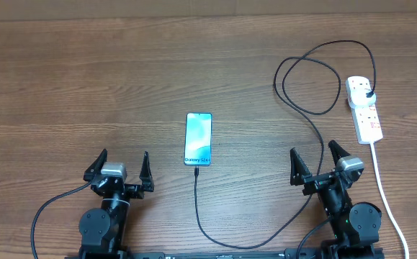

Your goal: Plug charger to phone and switch on socket

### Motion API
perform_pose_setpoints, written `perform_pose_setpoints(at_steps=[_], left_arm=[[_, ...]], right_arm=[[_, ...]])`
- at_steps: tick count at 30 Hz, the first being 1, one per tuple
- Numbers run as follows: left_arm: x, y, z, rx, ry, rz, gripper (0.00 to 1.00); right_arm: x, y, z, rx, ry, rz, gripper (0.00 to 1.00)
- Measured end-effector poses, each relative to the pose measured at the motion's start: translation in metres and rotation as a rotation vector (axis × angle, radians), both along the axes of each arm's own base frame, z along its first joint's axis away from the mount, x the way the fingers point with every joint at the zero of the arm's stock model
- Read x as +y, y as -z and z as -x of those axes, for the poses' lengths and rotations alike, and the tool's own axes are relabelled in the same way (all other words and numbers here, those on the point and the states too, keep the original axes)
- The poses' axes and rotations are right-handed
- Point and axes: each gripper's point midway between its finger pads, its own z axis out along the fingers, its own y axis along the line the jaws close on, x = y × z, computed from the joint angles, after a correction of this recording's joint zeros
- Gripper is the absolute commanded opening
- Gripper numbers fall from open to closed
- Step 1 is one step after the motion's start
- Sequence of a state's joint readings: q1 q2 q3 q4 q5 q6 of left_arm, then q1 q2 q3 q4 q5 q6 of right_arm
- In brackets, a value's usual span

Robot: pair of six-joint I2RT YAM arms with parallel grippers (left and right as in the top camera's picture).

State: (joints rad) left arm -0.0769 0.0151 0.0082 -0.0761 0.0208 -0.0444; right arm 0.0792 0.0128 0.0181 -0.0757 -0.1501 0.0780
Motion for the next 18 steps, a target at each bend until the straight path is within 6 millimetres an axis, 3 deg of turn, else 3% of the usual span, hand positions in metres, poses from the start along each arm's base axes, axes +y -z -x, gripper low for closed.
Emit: perform_pose_setpoints(at_steps=[7,18], left_arm=[[0.0,0.0,0.0,-0.001,0.0,0.0,1.0],[0.0,0.0,0.0,-0.001,0.0,0.0,1.0]], right_arm=[[-0.026,0.001,-0.004,0.004,0.153,0.003,1.0],[-0.033,0.001,-0.005,0.004,0.195,0.004,1.0]])
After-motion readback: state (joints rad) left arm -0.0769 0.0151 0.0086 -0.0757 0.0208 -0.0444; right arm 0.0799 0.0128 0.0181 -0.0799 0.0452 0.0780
